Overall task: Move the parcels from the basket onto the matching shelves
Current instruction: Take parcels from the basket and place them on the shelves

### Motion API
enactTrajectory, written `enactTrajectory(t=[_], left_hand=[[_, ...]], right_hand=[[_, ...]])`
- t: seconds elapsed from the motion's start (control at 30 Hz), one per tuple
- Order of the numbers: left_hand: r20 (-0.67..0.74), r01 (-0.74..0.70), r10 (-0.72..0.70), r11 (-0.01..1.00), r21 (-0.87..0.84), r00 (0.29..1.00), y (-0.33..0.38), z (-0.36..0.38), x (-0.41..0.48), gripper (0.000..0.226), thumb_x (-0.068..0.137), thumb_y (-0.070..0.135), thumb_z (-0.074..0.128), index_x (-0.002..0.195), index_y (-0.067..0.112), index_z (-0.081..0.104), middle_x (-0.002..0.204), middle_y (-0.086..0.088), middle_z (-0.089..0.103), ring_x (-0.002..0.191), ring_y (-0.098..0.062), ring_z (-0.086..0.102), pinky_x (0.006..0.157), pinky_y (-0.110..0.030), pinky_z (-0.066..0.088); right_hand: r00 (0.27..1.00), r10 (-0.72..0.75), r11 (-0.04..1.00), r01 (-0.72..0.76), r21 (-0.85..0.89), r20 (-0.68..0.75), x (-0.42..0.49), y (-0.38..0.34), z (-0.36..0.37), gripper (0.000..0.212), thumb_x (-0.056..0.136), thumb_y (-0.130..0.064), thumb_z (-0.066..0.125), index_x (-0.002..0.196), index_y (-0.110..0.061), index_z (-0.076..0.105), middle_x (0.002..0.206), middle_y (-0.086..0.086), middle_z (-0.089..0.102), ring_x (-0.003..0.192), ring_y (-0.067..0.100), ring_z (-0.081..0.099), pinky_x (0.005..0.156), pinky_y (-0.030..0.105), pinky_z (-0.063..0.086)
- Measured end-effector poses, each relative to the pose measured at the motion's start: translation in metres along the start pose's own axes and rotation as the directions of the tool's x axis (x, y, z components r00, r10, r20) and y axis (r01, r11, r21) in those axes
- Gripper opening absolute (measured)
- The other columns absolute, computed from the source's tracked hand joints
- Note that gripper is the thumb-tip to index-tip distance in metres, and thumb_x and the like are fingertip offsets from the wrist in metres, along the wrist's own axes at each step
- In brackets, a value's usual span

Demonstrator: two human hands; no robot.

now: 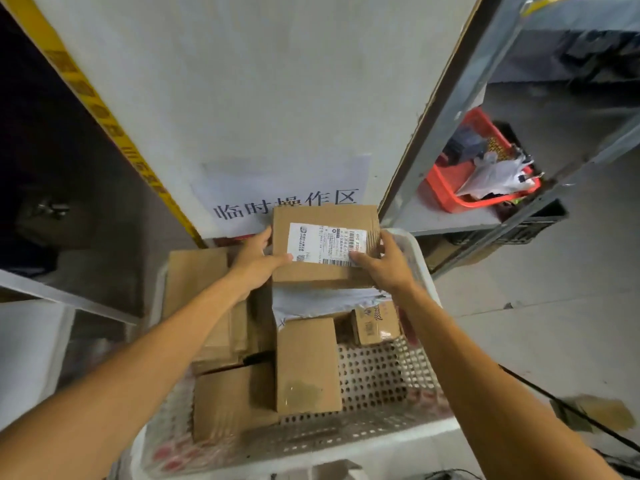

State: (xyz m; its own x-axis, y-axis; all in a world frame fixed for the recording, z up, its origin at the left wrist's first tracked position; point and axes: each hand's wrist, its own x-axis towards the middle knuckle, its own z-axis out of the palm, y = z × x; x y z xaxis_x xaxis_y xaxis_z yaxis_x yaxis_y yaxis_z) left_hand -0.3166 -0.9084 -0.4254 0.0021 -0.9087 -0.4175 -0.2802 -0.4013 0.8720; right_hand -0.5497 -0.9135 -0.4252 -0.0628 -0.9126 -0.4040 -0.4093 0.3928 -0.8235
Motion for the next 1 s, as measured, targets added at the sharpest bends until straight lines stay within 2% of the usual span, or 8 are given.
enactTrajectory(t=[0.17,0.33,0.47,0.53,0.67,0.8,0.87,1.0], left_hand=[[-0.126,0.113,-0.116,0.993,-0.028,0.985,-0.027,0.021,0.015,0.068,0.089,0.008,0.063,0.146,0.03,0.032,0.141,0.005,0.048,0.129,-0.013,0.044,0.102,-0.047,0.044],[-0.164,0.142,-0.159,0.984,-0.106,0.974,-0.032,0.026,0.019,0.07,0.088,0.01,0.064,0.146,0.031,0.031,0.144,0.0,0.047,0.13,-0.02,0.045,0.1,-0.051,0.045],[-0.269,0.077,-0.099,0.993,-0.093,0.958,-0.038,0.04,0.008,0.058,0.092,0.014,0.06,0.143,0.029,0.038,0.135,0.007,0.053,0.118,-0.006,0.049,0.088,-0.025,0.049],[-0.318,0.07,-0.081,0.996,-0.047,0.945,-0.043,0.046,0.002,0.051,0.095,0.017,0.055,0.142,0.029,0.04,0.134,0.005,0.055,0.118,-0.009,0.05,0.09,-0.024,0.046],[-0.242,0.086,-0.079,0.996,0.016,0.967,-0.049,0.046,-0.013,0.05,0.096,0.016,0.052,0.143,0.028,0.038,0.136,0.001,0.053,0.122,-0.018,0.05,0.103,-0.042,0.043],[-0.136,0.095,-0.08,0.99,0.103,0.987,-0.051,0.029,-0.041,0.051,0.096,0.018,0.052,0.144,0.026,0.037,0.14,-0.002,0.048,0.126,-0.02,0.046,0.104,-0.043,0.04],[-0.114,0.07,-0.05,0.981,0.181,0.992,-0.049,0.016,-0.06,0.05,0.095,0.019,0.054,0.142,0.028,0.039,0.145,-0.001,0.044,0.132,-0.019,0.041,0.107,-0.038,0.036],[-0.114,-0.002,0.039,0.952,0.307,0.993,-0.037,-0.018,-0.103,0.054,0.094,0.019,0.055,0.144,0.027,0.036,0.147,0.0,0.041,0.119,-0.007,0.043,0.097,-0.027,0.037]], right_hand=[[1.0,-0.006,0.978,0.009,-0.209,0.014,0.03,0.031,0.011,0.056,0.088,-0.044,0.064,0.136,-0.021,0.046,0.126,0.0,0.062,0.115,0.023,0.057,0.098,0.044,0.047],[0.999,-0.039,0.972,0.039,-0.23,0.004,0.039,0.035,0.005,0.057,0.088,-0.047,0.063,0.138,-0.026,0.046,0.127,-0.002,0.063,0.114,0.022,0.059,0.095,0.04,0.049],[0.999,-0.04,0.984,0.04,-0.171,0.002,0.032,0.035,0.005,0.063,0.087,-0.046,0.065,0.142,-0.024,0.042,0.13,-0.001,0.06,0.117,0.022,0.057,0.096,0.041,0.049],[1.0,-0.019,0.991,0.019,-0.132,0.001,0.028,0.032,0.005,0.067,0.086,-0.043,0.068,0.143,-0.019,0.041,0.133,0.002,0.058,0.119,0.022,0.057,0.098,0.042,0.049],[0.998,0.056,0.998,-0.055,-0.036,0.02,0.01,0.03,0.001,0.058,0.087,-0.027,0.071,0.137,-0.011,0.045,0.132,0.007,0.058,0.115,0.023,0.058,0.098,0.038,0.049],[0.994,0.082,0.996,-0.08,-0.026,0.07,-0.024,0.023,0.001,0.047,0.089,-0.021,0.065,0.132,-0.007,0.05,0.128,0.01,0.058,0.115,0.026,0.055,0.096,0.04,0.049],[0.996,0.048,0.998,-0.045,-0.045,0.072,-0.044,0.012,0.005,0.048,0.091,-0.023,0.062,0.135,-0.01,0.047,0.13,0.009,0.056,0.113,0.025,0.053,0.096,0.036,0.046],[0.992,-0.038,0.996,0.048,-0.076,0.124,-0.088,-0.022,0.021,0.06,0.095,-0.028,0.059,0.146,-0.013,0.033,0.143,0.012,0.046,0.119,0.024,0.05,0.094,0.032,0.041]])
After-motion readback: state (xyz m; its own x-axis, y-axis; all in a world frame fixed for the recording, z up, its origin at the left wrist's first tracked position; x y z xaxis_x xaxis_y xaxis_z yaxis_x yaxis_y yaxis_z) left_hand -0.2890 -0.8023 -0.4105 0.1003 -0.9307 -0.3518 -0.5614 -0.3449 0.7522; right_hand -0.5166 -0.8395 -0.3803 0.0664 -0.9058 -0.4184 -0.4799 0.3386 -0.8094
